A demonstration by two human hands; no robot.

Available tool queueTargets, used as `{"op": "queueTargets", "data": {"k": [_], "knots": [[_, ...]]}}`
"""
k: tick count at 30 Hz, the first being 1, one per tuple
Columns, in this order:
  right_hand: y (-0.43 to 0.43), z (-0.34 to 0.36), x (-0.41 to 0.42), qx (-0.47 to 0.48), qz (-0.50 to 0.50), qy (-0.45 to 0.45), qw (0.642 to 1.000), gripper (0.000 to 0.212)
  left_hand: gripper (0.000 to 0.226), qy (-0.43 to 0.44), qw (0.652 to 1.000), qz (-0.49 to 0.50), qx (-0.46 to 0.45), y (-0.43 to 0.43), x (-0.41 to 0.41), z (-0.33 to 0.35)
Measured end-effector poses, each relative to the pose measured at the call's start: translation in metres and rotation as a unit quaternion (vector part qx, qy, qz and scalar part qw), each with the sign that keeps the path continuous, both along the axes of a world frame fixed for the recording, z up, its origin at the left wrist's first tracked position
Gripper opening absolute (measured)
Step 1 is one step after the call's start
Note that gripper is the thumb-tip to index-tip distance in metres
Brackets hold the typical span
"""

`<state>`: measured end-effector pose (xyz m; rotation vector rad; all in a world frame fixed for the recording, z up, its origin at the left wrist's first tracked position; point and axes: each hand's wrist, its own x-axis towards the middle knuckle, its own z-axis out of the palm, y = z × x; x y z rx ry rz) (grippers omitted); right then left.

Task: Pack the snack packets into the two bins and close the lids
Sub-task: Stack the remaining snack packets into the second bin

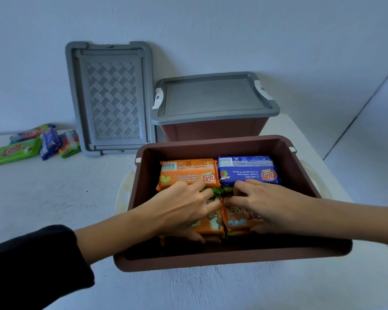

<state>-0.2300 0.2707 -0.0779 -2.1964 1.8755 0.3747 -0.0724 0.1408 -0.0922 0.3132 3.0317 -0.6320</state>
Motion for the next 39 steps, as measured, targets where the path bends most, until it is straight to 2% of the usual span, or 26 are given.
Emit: {"op": "queueTargets", "data": {"k": [3, 6, 9, 13, 16, 19, 21, 24, 28, 32, 36, 38, 39], "knots": [[-0.009, 0.013, -0.001, -0.015, -0.019, -0.033, 0.999, 0.049, 0.072, 0.005, 0.999, -0.012, 0.039, -0.004, 0.0, 0.002], [-0.025, 0.028, -0.003, -0.066, -0.029, -0.078, 0.994, 0.037, 0.067, 0.024, 0.99, 0.008, 0.136, -0.012, 0.002, 0.011], [-0.048, 0.044, -0.001, -0.108, -0.045, -0.125, 0.985, 0.035, 0.046, 0.105, 0.972, 0.018, 0.209, -0.028, 0.013, 0.032], [-0.098, 0.064, 0.02, -0.163, -0.039, -0.195, 0.966, 0.037, 0.034, 0.237, 0.944, 0.096, 0.207, -0.071, 0.044, 0.056], [-0.144, 0.073, 0.047, -0.204, -0.019, -0.223, 0.953, 0.038, 0.034, 0.297, 0.911, 0.189, 0.217, -0.109, 0.078, 0.062], [-0.193, 0.074, 0.079, -0.22, 0.006, -0.238, 0.946, 0.041, 0.034, 0.354, 0.859, 0.278, 0.246, -0.148, 0.118, 0.06], [-0.228, 0.072, 0.102, -0.22, 0.017, -0.25, 0.943, 0.044, 0.027, 0.374, 0.826, 0.342, 0.248, -0.174, 0.145, 0.058], [-0.28, 0.069, 0.137, -0.221, 0.021, -0.27, 0.937, 0.047, 0.02, 0.368, 0.777, 0.441, 0.257, -0.221, 0.184, 0.051], [-0.347, 0.058, 0.178, -0.216, 0.009, -0.286, 0.934, 0.047, 0.031, 0.353, 0.722, 0.523, 0.285, -0.281, 0.229, 0.038], [-0.408, 0.031, 0.209, -0.192, -0.019, -0.285, 0.939, 0.051, 0.05, 0.274, 0.681, 0.595, 0.327, -0.336, 0.262, 0.012], [-0.448, -0.008, 0.231, -0.152, -0.048, -0.263, 0.952, 0.054, 0.074, 0.218, 0.653, 0.624, 0.369, -0.373, 0.278, -0.019], [-0.462, -0.028, 0.239, -0.138, -0.059, -0.246, 0.958, 0.056, 0.081, 0.213, 0.651, 0.619, 0.385, -0.385, 0.281, -0.034], [-0.468, -0.038, 0.243, -0.123, -0.063, -0.235, 0.962, 0.065, 0.082, 0.206, 0.654, 0.614, 0.391, -0.391, 0.283, -0.043]]}}
